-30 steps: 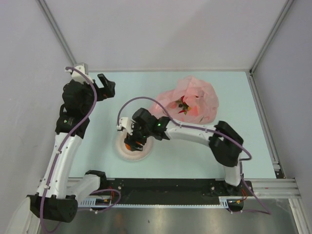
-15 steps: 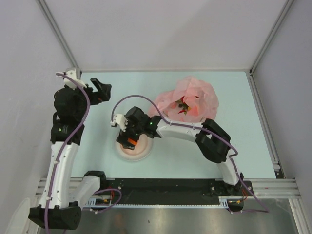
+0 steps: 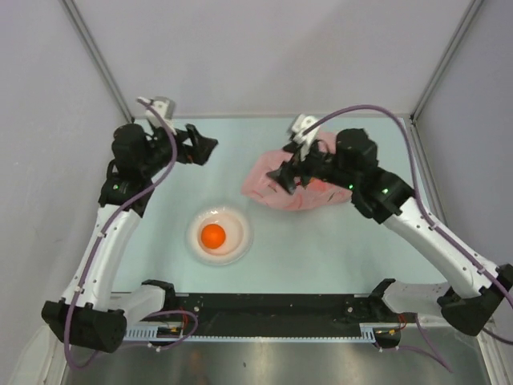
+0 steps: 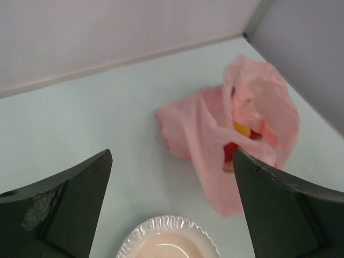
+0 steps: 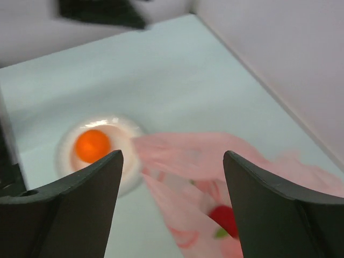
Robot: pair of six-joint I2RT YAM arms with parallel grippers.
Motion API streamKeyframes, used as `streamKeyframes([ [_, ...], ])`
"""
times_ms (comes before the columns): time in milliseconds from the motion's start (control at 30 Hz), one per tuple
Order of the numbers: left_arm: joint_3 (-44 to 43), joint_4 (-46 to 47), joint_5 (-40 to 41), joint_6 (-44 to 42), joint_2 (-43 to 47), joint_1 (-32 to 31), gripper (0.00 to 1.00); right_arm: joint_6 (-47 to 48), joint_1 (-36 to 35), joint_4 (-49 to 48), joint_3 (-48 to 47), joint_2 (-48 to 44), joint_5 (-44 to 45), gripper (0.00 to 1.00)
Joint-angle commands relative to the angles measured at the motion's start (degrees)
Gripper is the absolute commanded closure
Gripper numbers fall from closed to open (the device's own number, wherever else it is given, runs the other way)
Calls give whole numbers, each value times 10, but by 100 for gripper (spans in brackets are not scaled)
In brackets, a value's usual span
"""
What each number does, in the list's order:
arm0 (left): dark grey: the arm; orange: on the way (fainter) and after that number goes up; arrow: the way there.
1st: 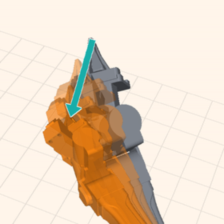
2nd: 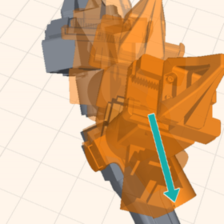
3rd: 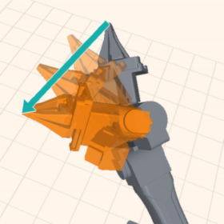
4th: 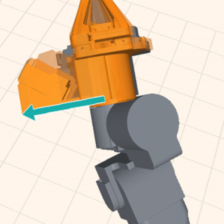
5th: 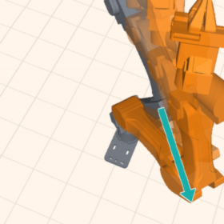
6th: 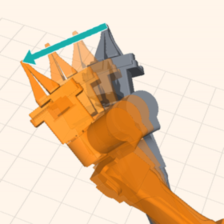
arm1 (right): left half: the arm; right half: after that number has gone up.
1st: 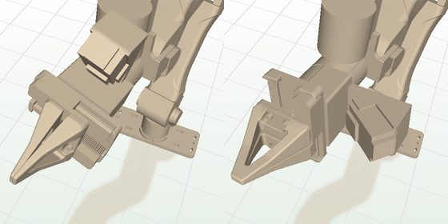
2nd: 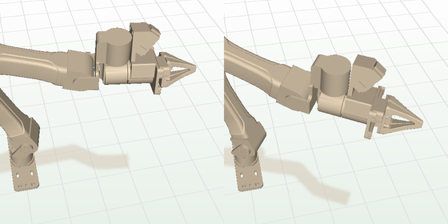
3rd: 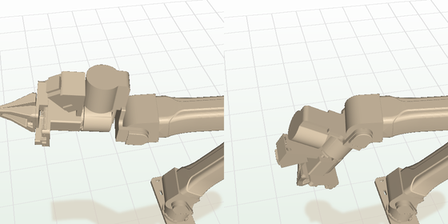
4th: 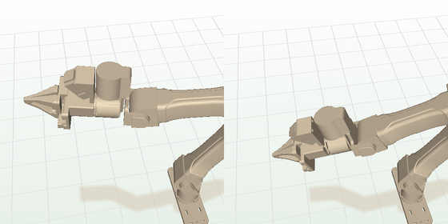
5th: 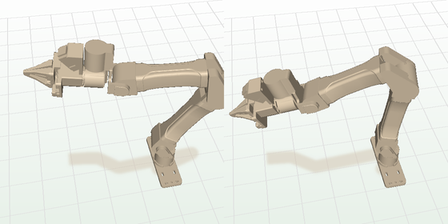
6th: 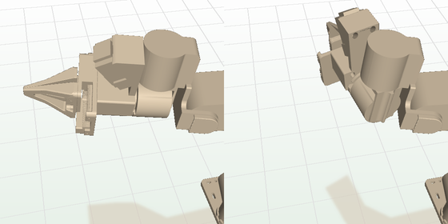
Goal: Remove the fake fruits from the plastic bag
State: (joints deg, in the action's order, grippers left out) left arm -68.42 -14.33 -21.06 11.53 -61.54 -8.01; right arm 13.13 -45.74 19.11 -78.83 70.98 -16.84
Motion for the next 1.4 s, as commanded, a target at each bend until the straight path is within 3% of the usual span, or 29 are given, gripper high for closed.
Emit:
streamKeyframes([
  [0, 6, -25, -83, -132, -21, -114, 0, -24, 90, 45, 38, 26, 63, 24],
  [133, -1, -54, -11, -249, -67, -202, 0, -49, 136, 44, 41, 64, 84, 43],
  [333, -67, -126, -43, -352, -147, -265, 0, -92, 184, 1, 40, 121, 83, 49],
  [533, -55, -106, 78, -403, -195, -325, 4, -114, 188, -36, 39, 210, 67, 54],
  [567, -54, -100, 87, -403, -199, -328, 12, -124, 192, -41, 39, 223, 70, 55],
  [633, -56, -83, 117, -387, -209, -329, 53, -154, 210, -59, 51, 248, 88, 56],
  [667, -56, -77, 130, -377, -211, -329, 99, -152, 216, -73, 67, 249, 122, 59],
  [800, -31, -53, 144, -276, -192, -329, 100, -117, 252, -81, 167, 188, 224, 88],
  [867, -18, -53, 122, -248, -169, -330, 100, -129, 298, -32, 205, 130, 235, 90],
  [967, 2, -37, 99, -206, -141, -331, 100, -121, 326, 21, 214, 74, 206, 88],
  [1100, 6, -32, 58, -178, -151, -332, 100, -93, 301, 3, 208, 57, 130, 75],
  [1267, -21, -31, 49, -153, -175, -331, 100, -52, 220, -33, 171, 84, 86, 75],
  [1367, -53, -32, 49, -149, -190, -331, 100, -35, 196, -43, 153, 123, 107, 79],
])
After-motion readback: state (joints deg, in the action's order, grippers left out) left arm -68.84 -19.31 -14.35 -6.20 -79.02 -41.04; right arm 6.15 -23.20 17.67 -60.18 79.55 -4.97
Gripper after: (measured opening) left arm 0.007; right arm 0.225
